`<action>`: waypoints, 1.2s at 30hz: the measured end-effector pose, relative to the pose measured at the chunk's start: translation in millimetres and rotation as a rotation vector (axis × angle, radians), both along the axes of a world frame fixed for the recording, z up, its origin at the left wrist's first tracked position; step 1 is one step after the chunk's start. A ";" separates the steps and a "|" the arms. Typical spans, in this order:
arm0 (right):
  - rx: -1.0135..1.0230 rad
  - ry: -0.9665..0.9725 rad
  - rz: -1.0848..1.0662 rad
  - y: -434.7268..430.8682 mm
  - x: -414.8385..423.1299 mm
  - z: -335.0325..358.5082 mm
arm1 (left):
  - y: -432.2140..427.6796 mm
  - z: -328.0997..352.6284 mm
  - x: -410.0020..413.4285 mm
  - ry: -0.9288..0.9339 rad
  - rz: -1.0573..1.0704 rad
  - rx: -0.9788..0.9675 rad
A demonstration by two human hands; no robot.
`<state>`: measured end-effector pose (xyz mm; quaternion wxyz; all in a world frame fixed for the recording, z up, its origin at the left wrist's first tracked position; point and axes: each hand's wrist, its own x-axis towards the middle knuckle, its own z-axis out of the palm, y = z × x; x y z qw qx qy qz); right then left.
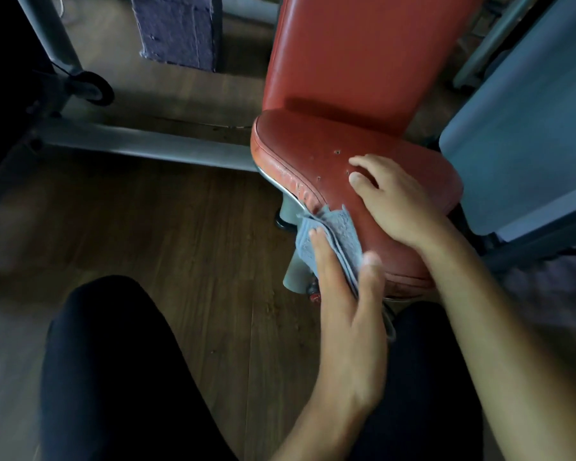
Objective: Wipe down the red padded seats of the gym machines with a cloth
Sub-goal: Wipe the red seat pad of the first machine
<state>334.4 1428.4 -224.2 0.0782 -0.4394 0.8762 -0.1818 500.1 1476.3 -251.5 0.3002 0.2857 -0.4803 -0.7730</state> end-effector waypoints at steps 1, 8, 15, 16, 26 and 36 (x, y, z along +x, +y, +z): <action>-0.005 0.003 0.003 0.1 -0.6 -0.4 | 12.2 0.6 6.1 -0.016 0.002 -0.012; 0.063 -0.003 -0.013 -12.6 -2.2 2.4 | -17.1 -3.4 -10.0 -0.027 0.060 -0.080; 0.086 -0.010 -0.016 -8.8 0.2 4.7 | 12.5 5.7 8.7 -0.025 -0.010 -0.059; 0.090 -0.013 -0.013 -10.3 0.4 5.4 | 4.1 2.1 2.9 -0.026 -0.005 -0.045; 0.123 -0.023 -0.026 -15.3 2.5 6.3 | 19.6 2.3 9.1 -0.030 0.013 -0.088; 0.130 -0.024 -0.018 -13.6 6.3 9.3 | 26.2 6.5 17.5 -0.021 -0.018 -0.071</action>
